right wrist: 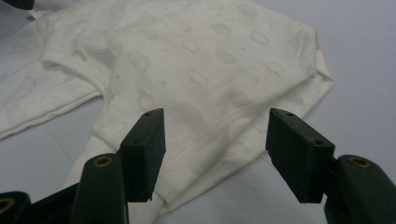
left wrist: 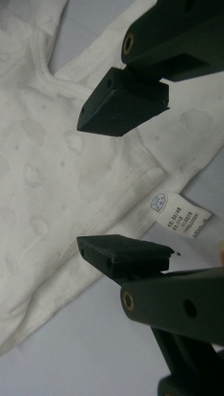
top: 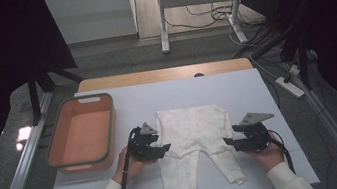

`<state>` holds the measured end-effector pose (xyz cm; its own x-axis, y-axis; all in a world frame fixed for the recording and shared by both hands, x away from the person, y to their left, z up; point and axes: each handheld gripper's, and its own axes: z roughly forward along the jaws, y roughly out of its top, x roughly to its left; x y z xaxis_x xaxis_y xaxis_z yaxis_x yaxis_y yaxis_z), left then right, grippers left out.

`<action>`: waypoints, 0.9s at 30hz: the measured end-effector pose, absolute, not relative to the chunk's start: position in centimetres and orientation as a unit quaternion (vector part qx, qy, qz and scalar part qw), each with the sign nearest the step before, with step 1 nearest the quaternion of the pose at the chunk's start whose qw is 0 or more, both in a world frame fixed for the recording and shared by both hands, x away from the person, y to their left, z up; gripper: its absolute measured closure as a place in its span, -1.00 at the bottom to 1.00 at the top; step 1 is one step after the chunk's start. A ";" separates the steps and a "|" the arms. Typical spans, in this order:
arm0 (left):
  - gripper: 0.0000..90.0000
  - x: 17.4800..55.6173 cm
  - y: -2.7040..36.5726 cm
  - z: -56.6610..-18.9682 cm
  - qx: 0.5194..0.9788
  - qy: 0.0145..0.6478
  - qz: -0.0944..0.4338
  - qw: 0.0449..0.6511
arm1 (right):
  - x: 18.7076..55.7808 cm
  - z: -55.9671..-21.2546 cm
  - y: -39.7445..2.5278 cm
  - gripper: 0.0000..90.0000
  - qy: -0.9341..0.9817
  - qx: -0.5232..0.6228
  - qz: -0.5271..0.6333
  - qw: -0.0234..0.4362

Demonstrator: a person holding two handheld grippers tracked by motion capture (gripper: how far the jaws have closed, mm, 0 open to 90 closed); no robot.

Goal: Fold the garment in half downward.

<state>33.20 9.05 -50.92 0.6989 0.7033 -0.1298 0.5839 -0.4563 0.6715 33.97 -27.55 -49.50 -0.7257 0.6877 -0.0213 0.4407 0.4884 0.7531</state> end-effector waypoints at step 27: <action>-0.13 32.8 9.0 -51.9 0.856 0.379 0.073 0.344 | 30.1 -50.3 -25.6 -0.14 0.874 0.304 0.356 0.128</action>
<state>32.78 8.97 -51.86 0.7013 0.6998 -0.1359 0.5990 -0.4751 0.6446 30.11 -25.64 -50.29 -0.7826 0.6225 -0.0078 0.4398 0.5618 0.7006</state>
